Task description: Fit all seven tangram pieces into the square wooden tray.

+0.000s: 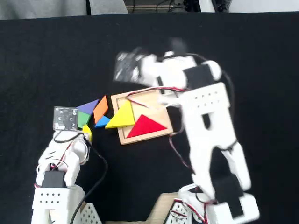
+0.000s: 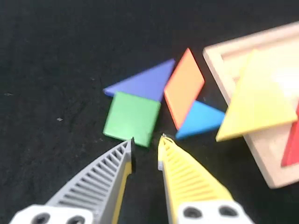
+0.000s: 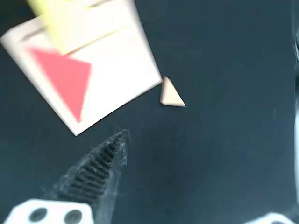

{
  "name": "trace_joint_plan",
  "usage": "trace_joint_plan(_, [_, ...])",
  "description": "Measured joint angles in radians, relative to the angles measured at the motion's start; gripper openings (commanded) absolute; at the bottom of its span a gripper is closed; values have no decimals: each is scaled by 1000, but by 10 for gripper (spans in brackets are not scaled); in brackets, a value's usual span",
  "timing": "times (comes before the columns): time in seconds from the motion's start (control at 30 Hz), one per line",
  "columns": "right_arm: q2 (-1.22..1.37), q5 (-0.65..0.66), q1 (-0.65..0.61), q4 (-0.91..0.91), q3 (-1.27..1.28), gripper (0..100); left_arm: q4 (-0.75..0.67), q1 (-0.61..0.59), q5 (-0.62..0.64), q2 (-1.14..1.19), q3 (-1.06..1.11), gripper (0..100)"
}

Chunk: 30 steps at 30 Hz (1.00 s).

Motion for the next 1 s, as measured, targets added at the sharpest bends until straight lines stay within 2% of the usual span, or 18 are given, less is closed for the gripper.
trace_joint_plan(0.13, [-94,-183,63,-152,241,560,0,3,-8,0,0,109])
trace_joint_plan(0.27, [-160,-218,74,-184,505,560,2,3,-8,0,0,121])
trace_joint_plan(0.4, [-192,-247,75,-229,646,560,54,20,-8,2,-11,242])
trace_joint_plan(0.67, [-193,-601,75,-516,802,560,233,98,-8,5,-166,263])
trace_joint_plan(0.83, [-193,-629,77,-617,879,559,292,180,-8,132,-299,263])
trace_joint_plan(1.0, [-193,-643,132,-678,902,558,298,229,3,437,-477,263])
